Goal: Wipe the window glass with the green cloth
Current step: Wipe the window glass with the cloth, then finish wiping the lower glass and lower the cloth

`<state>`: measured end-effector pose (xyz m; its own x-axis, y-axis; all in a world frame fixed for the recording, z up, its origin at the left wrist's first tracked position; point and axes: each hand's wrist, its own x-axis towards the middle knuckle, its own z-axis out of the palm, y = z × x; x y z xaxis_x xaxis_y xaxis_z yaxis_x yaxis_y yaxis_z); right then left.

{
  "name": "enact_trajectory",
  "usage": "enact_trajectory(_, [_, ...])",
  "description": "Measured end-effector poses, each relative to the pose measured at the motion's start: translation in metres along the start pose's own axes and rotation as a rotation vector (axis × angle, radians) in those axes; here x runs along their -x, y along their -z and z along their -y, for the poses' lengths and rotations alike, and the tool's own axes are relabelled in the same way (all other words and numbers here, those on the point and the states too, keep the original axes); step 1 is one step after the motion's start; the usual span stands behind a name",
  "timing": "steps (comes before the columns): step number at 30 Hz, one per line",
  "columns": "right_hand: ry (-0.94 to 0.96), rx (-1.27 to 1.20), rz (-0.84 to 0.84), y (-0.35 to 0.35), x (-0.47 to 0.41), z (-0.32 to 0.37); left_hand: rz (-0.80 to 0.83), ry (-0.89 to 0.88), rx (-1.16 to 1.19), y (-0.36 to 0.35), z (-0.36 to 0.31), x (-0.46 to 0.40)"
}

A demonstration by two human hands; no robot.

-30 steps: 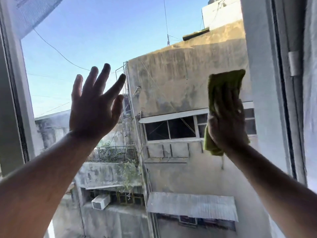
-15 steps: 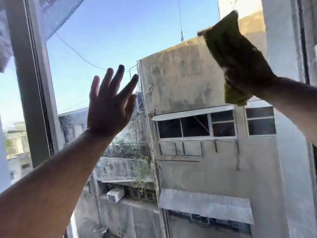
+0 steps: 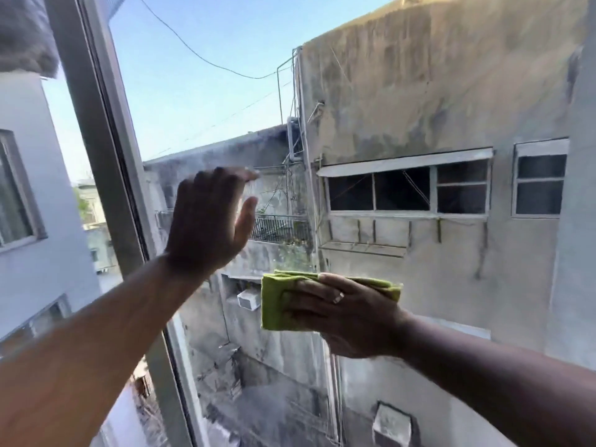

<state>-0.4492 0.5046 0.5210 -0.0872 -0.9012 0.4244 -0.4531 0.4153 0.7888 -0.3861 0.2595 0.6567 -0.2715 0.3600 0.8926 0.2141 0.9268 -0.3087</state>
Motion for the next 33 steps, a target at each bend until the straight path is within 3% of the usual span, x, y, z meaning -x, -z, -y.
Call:
enact_trajectory(6, [-0.104, -0.073, -0.178, -0.015, 0.008, -0.003, 0.352, 0.454, 0.478, -0.005, -0.062, 0.11])
enact_trajectory(10, [-0.265, -0.218, -0.319, -0.014, 0.007, 0.003, 0.4, 0.775, 0.89, -0.019, -0.086, 0.103])
enact_trajectory(13, [-0.408, -0.241, -0.355, 0.005, 0.0, 0.001, 0.527, 0.744, 1.109, -0.009, -0.073, 0.099])
enact_trajectory(16, [-0.535, -0.433, -0.25, 0.034, -0.016, 0.009, 0.629, 0.737, 1.253, 0.023, -0.034, 0.111])
enact_trajectory(18, [-0.583, -0.777, -0.117, 0.044, -0.034, 0.028, 0.643, 0.818, 1.337, 0.05, 0.007, 0.133])
enact_trajectory(20, [-0.637, -1.368, -0.003, 0.043, -0.06, 0.064, 0.63, 0.935, 1.346, 0.08, 0.049, 0.172])
enact_trajectory(22, [-0.678, -2.032, 0.096, 0.034, -0.093, 0.12, 0.581, 1.124, 1.345, 0.109, 0.087, 0.229])
enact_trajectory(24, [-0.732, -2.386, 0.275, 0.021, -0.125, 0.189, 0.509, 1.36, 1.345, 0.132, 0.109, 0.294])
enact_trajectory(26, [-0.795, -2.599, 0.531, 0.007, -0.156, 0.279, 0.424, 1.571, 1.341, 0.154, 0.124, 0.367])
enact_trajectory(29, [-0.891, -2.786, 1.1, -0.006, -0.174, 0.431, 0.358, 1.886, 1.306, 0.185, 0.127, 0.487])
enact_trajectory(31, [-0.905, -2.769, 1.477, -0.004, -0.168, 0.535, 0.344, 2.074, 1.276, 0.204, 0.116, 0.572])
enact_trajectory(33, [-0.989, -2.677, 1.699, 0.0, -0.149, 0.621, 0.374, 2.279, 1.177, 0.218, 0.094, 0.655])
